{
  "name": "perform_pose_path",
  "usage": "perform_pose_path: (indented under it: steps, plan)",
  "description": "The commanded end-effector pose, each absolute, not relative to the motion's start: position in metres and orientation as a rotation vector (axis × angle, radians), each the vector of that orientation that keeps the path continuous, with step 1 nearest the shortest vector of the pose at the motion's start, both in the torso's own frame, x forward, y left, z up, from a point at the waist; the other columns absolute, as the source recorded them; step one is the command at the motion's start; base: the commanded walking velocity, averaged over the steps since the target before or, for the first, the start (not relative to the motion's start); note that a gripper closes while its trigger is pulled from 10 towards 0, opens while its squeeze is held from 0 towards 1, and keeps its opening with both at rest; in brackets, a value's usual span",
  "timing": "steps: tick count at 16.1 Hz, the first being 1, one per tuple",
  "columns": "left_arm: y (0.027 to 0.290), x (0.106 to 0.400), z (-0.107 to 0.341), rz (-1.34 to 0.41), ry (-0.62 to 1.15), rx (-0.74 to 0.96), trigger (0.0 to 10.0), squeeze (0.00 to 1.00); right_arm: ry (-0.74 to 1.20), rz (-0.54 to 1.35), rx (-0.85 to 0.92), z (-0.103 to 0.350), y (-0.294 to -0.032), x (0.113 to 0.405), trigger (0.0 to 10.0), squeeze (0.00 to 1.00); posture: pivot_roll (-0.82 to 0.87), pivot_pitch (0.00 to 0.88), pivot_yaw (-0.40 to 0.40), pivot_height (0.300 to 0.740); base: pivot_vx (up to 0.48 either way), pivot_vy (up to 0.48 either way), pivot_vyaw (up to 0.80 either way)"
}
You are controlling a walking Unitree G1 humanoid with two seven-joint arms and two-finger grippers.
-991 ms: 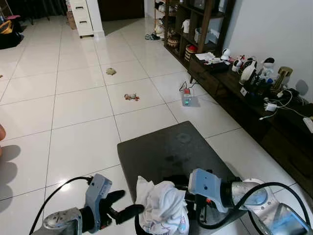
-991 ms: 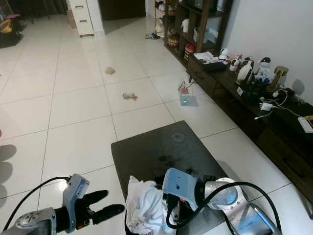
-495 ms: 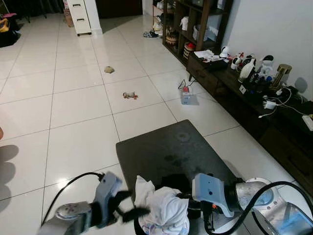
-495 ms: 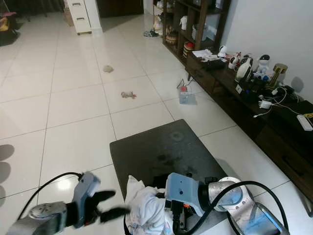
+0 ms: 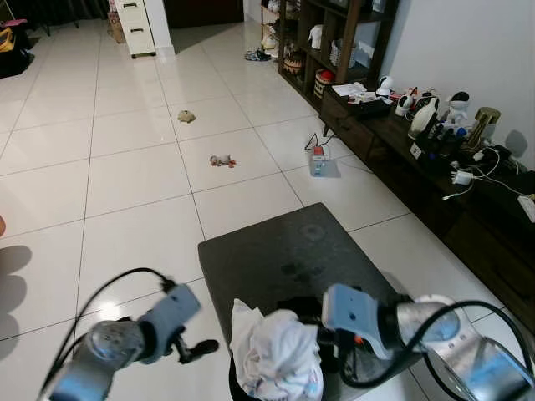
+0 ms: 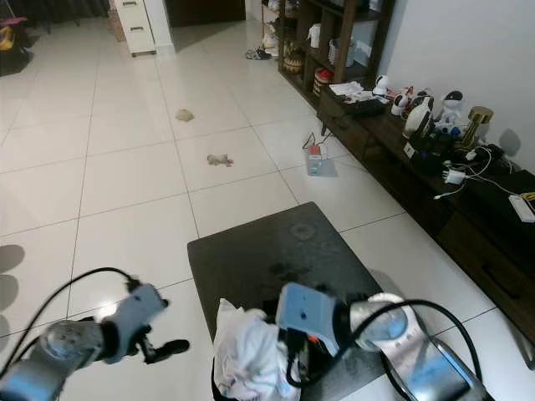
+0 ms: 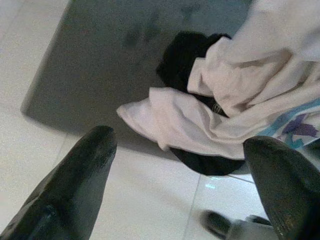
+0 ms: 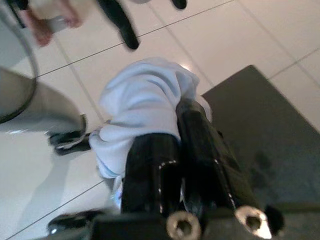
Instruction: Hang hanger
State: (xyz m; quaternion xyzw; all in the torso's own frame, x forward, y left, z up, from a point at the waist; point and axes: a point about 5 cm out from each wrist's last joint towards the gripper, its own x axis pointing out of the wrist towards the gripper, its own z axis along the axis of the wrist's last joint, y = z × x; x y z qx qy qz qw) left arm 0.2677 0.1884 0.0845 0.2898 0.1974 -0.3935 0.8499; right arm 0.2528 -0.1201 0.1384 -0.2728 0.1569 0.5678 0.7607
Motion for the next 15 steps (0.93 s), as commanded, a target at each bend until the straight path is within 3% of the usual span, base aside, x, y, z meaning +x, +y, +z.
perform_pose_path:
  steps: [1,4,7,11,15]
  plan:
    - [0.184,0.27,0.083,-0.84,0.353,0.695,10.0,0.0,0.308,1.205,-0.582,0.148,-0.119,0.257,10.0,0.0,0.01,0.134,-0.017,0.74,0.0,0.0,0.0]
    - [0.178,0.262,0.075,-0.959,0.277,0.85,10.0,0.0,0.294,1.262,-0.566,0.152,-0.113,0.254,10.0,0.0,0.0,0.134,-0.011,0.74,0.0,0.0,0.0]
    - [0.173,0.272,0.077,-0.925,0.126,0.911,10.0,0.0,0.289,1.303,-0.573,0.156,-0.11,0.252,10.0,0.0,0.0,0.134,-0.012,0.74,0.0,0.0,0.0]
    - [0.149,0.278,0.079,-1.003,0.032,0.861,10.0,0.0,0.261,1.379,-0.568,0.162,-0.099,0.245,10.0,0.0,-0.01,0.137,-0.017,0.74,0.0,0.0,0.0]
    - [0.143,0.271,0.07,-1.168,0.118,0.808,10.0,0.0,0.241,1.403,-0.571,0.167,-0.093,0.243,10.0,0.0,-0.02,0.137,-0.018,0.74,0.0,0.0,0.0]
